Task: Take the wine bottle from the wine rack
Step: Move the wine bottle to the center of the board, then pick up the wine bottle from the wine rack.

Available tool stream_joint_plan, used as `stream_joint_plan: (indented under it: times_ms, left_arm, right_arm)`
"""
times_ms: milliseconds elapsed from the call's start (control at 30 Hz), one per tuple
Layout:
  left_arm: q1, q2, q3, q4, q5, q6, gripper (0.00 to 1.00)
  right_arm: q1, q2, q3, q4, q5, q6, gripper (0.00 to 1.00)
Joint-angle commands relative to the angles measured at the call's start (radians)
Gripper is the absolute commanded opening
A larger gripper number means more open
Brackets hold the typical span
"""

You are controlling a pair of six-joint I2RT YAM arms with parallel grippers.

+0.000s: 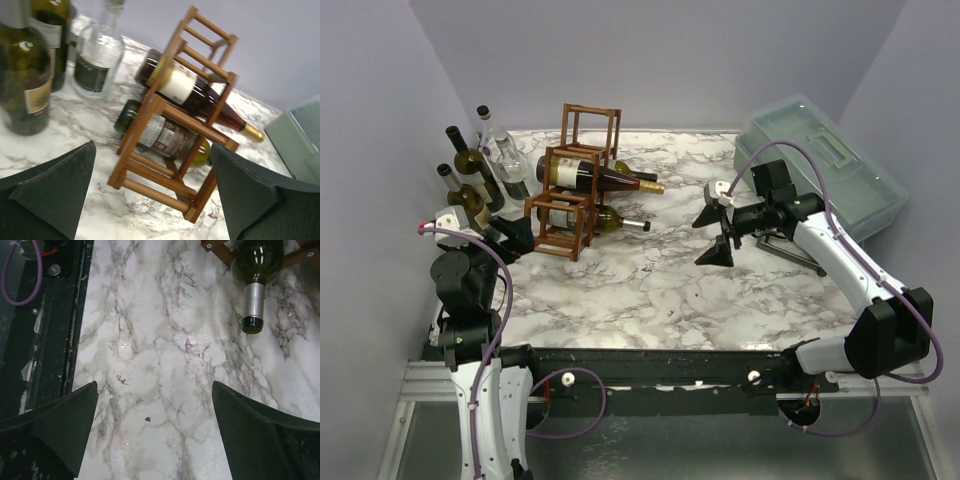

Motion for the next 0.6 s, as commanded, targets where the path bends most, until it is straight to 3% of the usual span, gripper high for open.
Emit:
stream_joint_plan:
  times_ms: [0,400,567]
  left_arm:
    - [-0.003,-0.027,-0.070,0.167,0.250,0.092,0.99]
    - [-0.001,-0.123,-0.214,0.309,0.249,0.137,0.99]
    - [-0.003,-0.130,-0.214,0.298,0.251,0.151,0.99]
  right_arm:
    - [-0.004,0.052,0.079,0.023,0.023,-0.080,0.99]
    - [0.119,0.355,0.441,0.135,0.257,0.244,0.99]
    - [0.180,0.531,0.650,0.084,0.369,0.301,0.99]
